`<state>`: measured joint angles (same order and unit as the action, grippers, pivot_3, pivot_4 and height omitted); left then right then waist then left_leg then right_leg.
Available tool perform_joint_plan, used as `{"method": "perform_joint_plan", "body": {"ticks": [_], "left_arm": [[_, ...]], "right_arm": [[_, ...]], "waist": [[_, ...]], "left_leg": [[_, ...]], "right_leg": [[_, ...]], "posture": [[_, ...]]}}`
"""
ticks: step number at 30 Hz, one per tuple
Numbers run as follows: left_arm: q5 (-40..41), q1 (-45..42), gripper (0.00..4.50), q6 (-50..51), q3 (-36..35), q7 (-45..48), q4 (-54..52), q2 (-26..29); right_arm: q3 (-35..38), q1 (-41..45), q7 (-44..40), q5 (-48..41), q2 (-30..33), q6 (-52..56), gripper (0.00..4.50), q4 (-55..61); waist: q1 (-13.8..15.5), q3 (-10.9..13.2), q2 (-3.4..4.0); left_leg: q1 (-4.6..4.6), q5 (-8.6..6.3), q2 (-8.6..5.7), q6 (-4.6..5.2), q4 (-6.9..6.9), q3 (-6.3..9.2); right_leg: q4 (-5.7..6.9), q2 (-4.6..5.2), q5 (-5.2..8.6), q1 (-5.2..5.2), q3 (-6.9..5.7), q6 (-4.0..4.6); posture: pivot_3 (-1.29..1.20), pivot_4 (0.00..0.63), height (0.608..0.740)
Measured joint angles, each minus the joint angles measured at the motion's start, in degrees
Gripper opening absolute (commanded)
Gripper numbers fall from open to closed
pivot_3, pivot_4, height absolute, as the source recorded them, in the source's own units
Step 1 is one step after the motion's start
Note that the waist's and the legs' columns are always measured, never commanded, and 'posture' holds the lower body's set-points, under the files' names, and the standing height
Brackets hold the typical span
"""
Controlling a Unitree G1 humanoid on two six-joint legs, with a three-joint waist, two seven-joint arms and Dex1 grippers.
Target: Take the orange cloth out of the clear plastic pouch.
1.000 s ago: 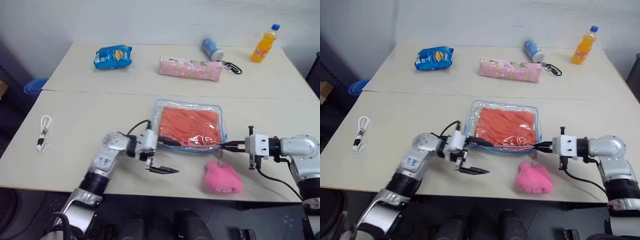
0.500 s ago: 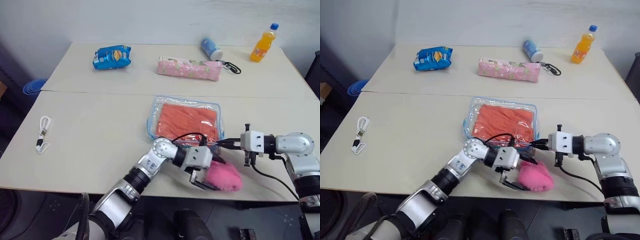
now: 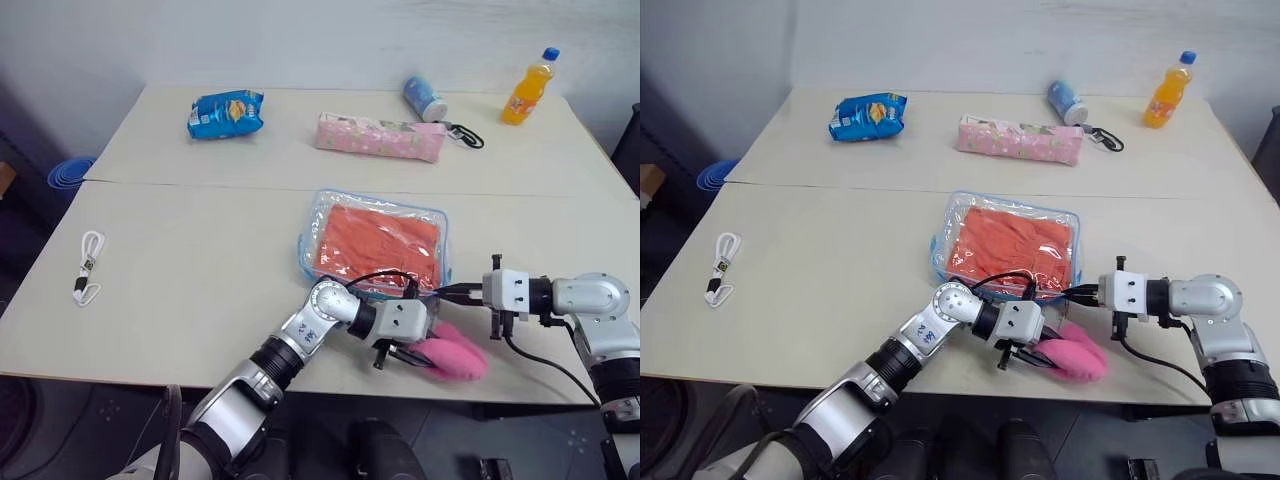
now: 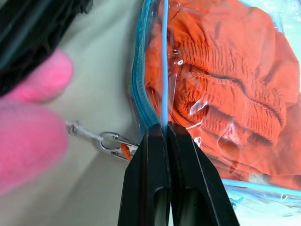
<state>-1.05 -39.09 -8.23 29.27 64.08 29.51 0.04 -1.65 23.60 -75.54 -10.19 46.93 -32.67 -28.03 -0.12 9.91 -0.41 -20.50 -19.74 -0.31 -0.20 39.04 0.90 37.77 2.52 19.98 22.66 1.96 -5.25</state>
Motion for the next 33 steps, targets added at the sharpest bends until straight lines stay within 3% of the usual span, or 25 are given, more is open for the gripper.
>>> {"method": "perform_joint_plan", "body": {"ticks": [4,10,22,29,33], "left_arm": [[3.8,1.7,0.18,2.0,-2.6,3.2,-3.1,3.9],[10.4,2.7,0.18,4.6,-8.7,11.3,-6.3,13.5],[18.1,1.3,0.18,14.0,-20.6,15.1,-3.4,25.3],[20.3,-1.0,0.18,22.0,-27.3,17.4,6.1,36.3],[19.9,-1.9,0.18,21.0,-29.2,16.7,13.2,37.6]], "right_arm": [[0.0,-0.4,-0.2,-0.1,0.5,-1.2,0.00,-1.5],[0.0,-0.4,-0.6,0.0,1.2,-3.5,0.00,-2.6],[0.0,-1.2,-1.1,-0.1,3.0,-7.5,0.00,-4.0],[0.3,-4.7,-5.2,-3.5,6.4,-11.1,0.00,-4.1],[0.3,-4.3,-6.6,-5.2,6.8,-13.4,0.00,-6.0]], "waist": [[-0.2,0.0,0.00],[-0.1,0.0,0.01],[-0.1,0.0,0.00],[-0.2,0.0,0.01],[-0.2,0.0,0.01]], "left_leg": [[0.06,0.03,0.02,-0.06,-0.05,-0.01],[0.05,0.05,0.01,-0.08,-0.04,0.01],[0.04,0.02,0.00,-0.03,-0.05,0.08],[0.05,-0.03,0.00,0.03,-0.07,0.09],[0.05,-0.03,0.00,0.04,-0.07,0.09]], "right_leg": [[0.04,-0.01,0.00,0.00,0.00,0.00],[-0.01,0.01,0.00,-0.03,-0.02,0.00],[-0.04,0.03,0.00,-0.07,-0.09,0.00],[-0.07,0.04,0.00,-0.07,-0.11,0.00],[-0.06,0.06,0.00,-0.06,-0.12,0.00]], "posture": [[0.00,0.150,0.740],[0.00,0.150,0.740],[0.00,0.150,0.740],[0.00,0.150,0.740],[0.00,0.150,0.740]]}}
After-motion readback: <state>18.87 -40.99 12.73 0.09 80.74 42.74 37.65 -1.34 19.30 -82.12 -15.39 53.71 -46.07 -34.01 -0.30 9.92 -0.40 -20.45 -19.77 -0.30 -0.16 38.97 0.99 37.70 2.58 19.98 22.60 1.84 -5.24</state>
